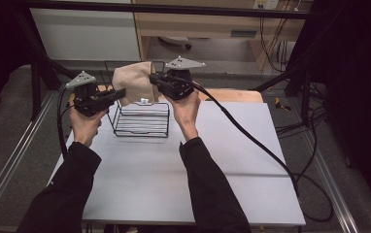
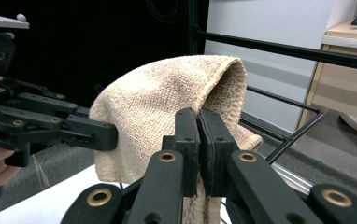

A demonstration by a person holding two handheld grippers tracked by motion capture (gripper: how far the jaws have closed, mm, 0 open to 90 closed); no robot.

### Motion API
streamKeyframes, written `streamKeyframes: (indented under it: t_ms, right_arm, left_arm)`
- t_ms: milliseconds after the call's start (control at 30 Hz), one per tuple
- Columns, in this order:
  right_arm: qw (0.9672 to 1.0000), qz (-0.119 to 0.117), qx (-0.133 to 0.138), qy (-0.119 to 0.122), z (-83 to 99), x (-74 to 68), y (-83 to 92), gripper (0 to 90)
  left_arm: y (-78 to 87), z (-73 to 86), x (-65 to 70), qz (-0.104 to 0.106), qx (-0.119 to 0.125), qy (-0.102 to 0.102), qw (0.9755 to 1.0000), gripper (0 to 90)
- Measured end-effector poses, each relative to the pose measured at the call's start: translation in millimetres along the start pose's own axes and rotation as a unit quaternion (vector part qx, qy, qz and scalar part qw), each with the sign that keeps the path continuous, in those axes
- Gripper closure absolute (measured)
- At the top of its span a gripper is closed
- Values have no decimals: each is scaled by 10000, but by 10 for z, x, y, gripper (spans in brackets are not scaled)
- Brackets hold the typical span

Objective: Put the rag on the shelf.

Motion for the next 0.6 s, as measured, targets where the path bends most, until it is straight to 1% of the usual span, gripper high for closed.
streamKeyframes:
  t_ms: [33,100,200,267,300,333,367,433,500,533,600]
  right_arm:
    - [10000,-6,-2,-16,-4,-5,6,867]
    - [10000,26,45,61,-27,-19,32,869]
    - [9994,70,279,166,-118,-42,111,877]
    - [9990,69,400,211,-208,-49,120,886]
    - [9991,58,375,174,-251,-48,92,893]
    - [9992,87,322,218,-288,-43,48,895]
    - [9993,103,281,225,-318,-32,-3,897]
    - [9996,90,165,200,-346,-6,-101,899]
    - [9998,-10,-70,195,-320,6,-201,900]
    - [9995,-27,-209,228,-290,6,-244,900]
    - [9980,16,-554,300,-207,12,-324,900]
  left_arm:
    - [17,-10,12,-39,-3,-11,10000,813]
    - [46,-36,44,-78,-8,-42,10000,820]
    - [82,-83,77,-65,-11,-49,10000,824]
    - [87,-108,74,-132,-132,-40,9998,826]
    - [85,-116,71,-121,-211,-30,9997,826]
    - [90,-119,69,-131,-266,-45,9995,826]
    - [103,-117,67,-147,-306,-83,9994,827]
    - [144,-96,57,-108,-371,-141,9992,829]
    - [184,-66,23,-31,-448,-119,9989,828]
    - [204,-60,0,11,-427,-91,9990,828]
    - [241,-67,-46,128,-286,-1,9995,824]
Point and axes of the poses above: each handheld gripper's, and its own axes: y roughly backward along the jaws, z roughly out of its underside, x roughly to its right, the point moved 6 cm from there along -y, roughly forward along the jaws, and after that the axes turned 11 degrees about -x, right-handed, at the moved point
